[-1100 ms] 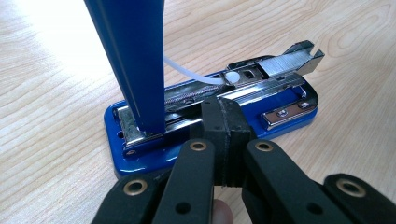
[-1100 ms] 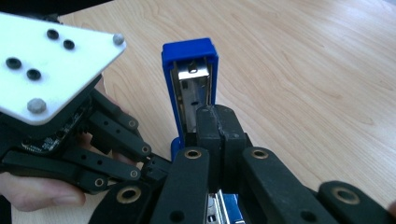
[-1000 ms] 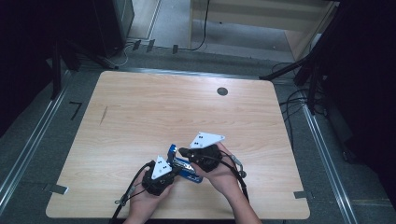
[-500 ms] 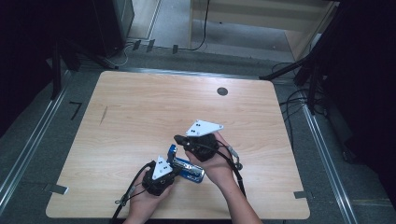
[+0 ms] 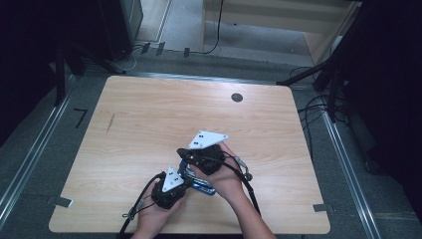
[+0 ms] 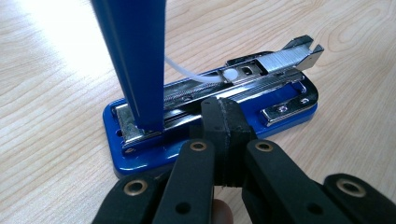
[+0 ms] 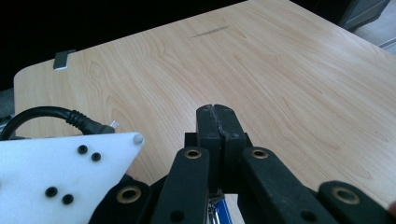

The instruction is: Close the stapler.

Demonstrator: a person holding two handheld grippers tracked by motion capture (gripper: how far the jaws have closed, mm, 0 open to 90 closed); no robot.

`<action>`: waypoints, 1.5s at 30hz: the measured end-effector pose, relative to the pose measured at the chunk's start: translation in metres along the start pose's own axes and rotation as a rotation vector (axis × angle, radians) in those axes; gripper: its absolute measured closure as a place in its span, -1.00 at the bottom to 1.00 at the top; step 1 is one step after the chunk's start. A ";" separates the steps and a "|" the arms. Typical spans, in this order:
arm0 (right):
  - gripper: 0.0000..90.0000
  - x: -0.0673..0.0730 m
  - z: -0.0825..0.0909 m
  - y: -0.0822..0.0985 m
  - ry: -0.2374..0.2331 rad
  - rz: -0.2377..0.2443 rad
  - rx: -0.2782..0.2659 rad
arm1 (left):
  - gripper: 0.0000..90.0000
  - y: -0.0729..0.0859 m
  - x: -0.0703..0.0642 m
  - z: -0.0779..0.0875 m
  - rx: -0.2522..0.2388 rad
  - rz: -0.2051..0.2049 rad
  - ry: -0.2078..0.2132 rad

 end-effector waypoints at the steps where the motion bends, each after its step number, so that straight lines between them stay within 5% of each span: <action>1: 1.00 0.000 0.001 0.001 0.002 -0.002 0.000 | 1.00 0.000 0.000 0.000 -0.001 0.001 0.001; 24: 1.00 -0.009 0.029 0.038 0.048 -0.034 -0.014 | 1.00 0.002 -0.001 0.002 0.005 -0.008 0.015; 45: 1.00 -0.017 0.046 0.099 0.102 -0.102 0.001 | 1.00 0.003 -0.003 0.003 0.009 -0.032 0.022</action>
Point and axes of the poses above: each handheld gripper's, and its own axes: z roughly backward along the jaws, y roughly out of its underside, x roughly to its left, the point moved 8 cm from there along -z, roughly forward along the jaws, and after that the axes turned 2 degrees about -x, right-handed, at the moved point
